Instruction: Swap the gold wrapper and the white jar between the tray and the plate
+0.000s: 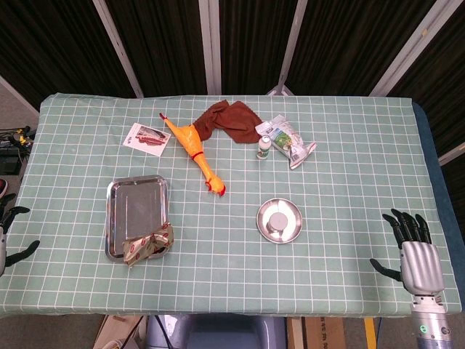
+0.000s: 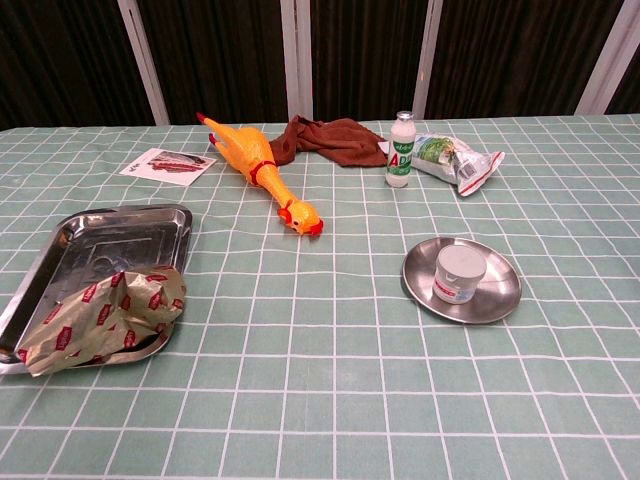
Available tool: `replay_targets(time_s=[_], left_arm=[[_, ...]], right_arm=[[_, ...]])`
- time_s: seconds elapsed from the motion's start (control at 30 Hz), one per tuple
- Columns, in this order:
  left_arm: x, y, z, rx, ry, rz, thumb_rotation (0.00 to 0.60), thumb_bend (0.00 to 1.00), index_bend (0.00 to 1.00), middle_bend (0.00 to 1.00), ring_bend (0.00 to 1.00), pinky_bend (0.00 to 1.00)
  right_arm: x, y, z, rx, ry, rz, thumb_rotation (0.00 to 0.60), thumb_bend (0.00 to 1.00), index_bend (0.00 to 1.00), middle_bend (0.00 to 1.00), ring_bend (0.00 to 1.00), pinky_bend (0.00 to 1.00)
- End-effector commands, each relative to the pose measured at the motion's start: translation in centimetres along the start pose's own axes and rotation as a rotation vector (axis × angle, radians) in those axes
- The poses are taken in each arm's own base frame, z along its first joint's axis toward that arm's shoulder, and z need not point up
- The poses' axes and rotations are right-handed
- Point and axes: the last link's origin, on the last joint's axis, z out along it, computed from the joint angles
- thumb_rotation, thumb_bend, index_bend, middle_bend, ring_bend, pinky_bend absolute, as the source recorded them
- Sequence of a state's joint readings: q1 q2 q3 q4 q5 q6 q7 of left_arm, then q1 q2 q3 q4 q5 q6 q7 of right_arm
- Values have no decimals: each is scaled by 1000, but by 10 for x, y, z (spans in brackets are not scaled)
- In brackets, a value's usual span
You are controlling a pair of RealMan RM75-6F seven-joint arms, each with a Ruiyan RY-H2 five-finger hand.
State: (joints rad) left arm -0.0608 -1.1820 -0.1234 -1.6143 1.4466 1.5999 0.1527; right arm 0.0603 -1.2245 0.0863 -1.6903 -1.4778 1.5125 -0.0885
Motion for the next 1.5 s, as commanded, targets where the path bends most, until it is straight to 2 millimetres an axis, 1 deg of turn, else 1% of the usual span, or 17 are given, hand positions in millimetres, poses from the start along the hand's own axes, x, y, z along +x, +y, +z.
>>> replay_targets(time_s=[0.03, 0.4, 0.57, 0.63, 0.77, 0.9, 0.97, 1.07, 1.2, 1.33, 1.5], left_arm=[[0, 0, 0, -1, -2, -1, 600, 154, 340, 133, 21, 220], [4, 1, -3, -12, 9, -28, 600, 152, 330, 129, 21, 219], [0, 0, 0, -2, -14, -26, 600, 148, 306, 116, 21, 219], [0, 1, 1, -11, -15, -36, 600, 133, 299, 114, 21, 219], [-1, 3, 0, -28, -27, -65, 600, 44, 294, 113, 20, 219], [-5, 8, 0, -54, -74, -102, 600, 39, 292, 112, 21, 223], [-9, 15, 3, -73, -107, -120, 600, 39, 292, 112, 20, 226], [-15, 27, 12, -102, -166, -158, 600, 42, 292, 112, 20, 226], [-22, 51, 26, -153, -271, -206, 600, 43, 290, 112, 20, 226], [-27, 76, 33, -189, -391, -282, 600, 43, 287, 111, 20, 226], [-35, 103, 36, -224, -461, -284, 600, 40, 284, 109, 21, 226]], right_arm=[[0, -1, -1, 3, -2, -3, 600, 66, 193, 127, 99, 0], [3, -1, -3, 2, 6, 7, 600, 66, 193, 127, 99, 0], [3, 1, -1, -5, 5, 6, 600, 65, 193, 127, 99, 0], [3, 0, -2, -1, 0, 3, 600, 65, 193, 127, 99, 0], [4, 0, -3, 4, 4, 7, 600, 65, 193, 127, 99, 0], [7, 1, -4, 0, 17, 13, 600, 66, 193, 127, 99, 0], [8, 2, -4, -3, 22, 14, 600, 66, 193, 127, 99, 0], [7, 3, -3, -9, 17, 11, 600, 66, 193, 127, 99, 0], [4, 3, -2, -5, 0, 8, 600, 66, 193, 127, 99, 0], [3, 3, -1, -7, 0, 4, 600, 66, 193, 127, 99, 0], [4, 4, 0, -10, 2, 8, 600, 66, 193, 127, 98, 0]])
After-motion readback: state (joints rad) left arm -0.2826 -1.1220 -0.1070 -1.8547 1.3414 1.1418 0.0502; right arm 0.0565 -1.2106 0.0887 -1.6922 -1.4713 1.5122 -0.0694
